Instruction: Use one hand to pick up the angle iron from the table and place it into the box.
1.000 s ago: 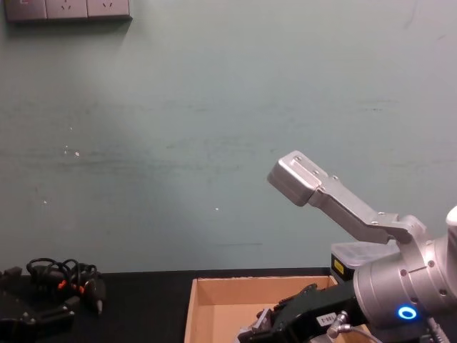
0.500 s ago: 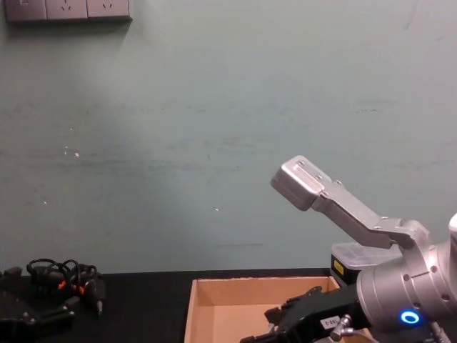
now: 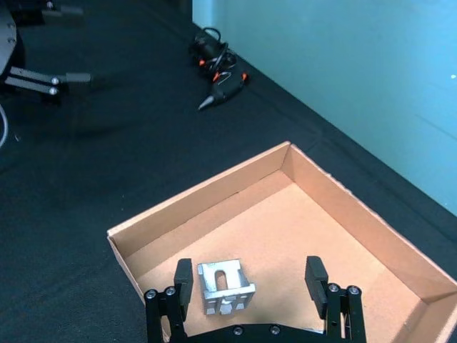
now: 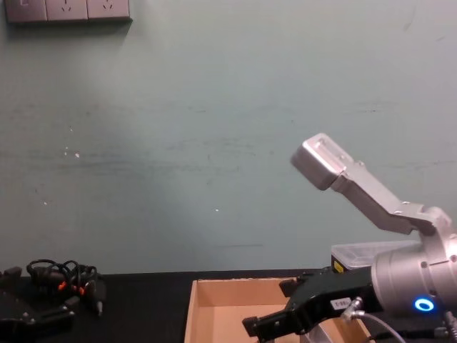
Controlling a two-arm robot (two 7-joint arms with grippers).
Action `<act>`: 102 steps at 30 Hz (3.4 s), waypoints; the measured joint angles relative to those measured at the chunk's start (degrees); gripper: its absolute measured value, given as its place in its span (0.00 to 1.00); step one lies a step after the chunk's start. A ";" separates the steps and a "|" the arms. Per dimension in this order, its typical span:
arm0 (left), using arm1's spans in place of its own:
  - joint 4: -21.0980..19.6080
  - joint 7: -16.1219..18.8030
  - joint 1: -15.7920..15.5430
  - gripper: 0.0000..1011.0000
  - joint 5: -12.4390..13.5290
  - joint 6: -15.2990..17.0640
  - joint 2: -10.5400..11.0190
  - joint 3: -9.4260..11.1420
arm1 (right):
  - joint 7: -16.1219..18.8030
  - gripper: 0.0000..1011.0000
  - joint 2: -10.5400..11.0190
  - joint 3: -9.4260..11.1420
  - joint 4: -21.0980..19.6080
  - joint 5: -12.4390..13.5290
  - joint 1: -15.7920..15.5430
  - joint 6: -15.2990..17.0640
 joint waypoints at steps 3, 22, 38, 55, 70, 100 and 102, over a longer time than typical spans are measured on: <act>0.00 0.00 0.00 0.99 0.00 0.00 0.00 0.00 | -0.17 0.99 0.65 0.90 -1.70 0.58 -1.03 -0.32; 0.00 0.00 0.00 0.99 0.00 0.00 0.00 0.00 | 0.76 0.99 11.89 6.64 -22.45 7.55 -13.98 -1.07; 0.00 0.00 0.00 0.99 0.01 0.00 0.00 0.00 | 3.78 0.99 18.13 3.11 -29.42 9.66 -20.45 -1.38; 0.00 0.00 0.00 0.99 0.00 0.00 0.00 0.00 | 4.28 0.99 16.17 -0.99 -25.10 8.62 -19.78 -2.22; 0.00 0.00 0.00 0.99 0.00 0.00 0.00 0.00 | 4.67 0.99 13.56 -3.07 -21.77 7.75 -17.81 -2.71; 0.00 0.00 0.00 0.99 0.00 0.00 0.00 0.00 | 4.82 0.88 11.22 -4.32 -18.49 6.85 -15.78 -2.94; 0.00 0.00 0.00 0.99 0.01 0.00 0.00 0.00 | 4.82 0.83 11.15 -4.36 -18.42 6.86 -15.82 -2.96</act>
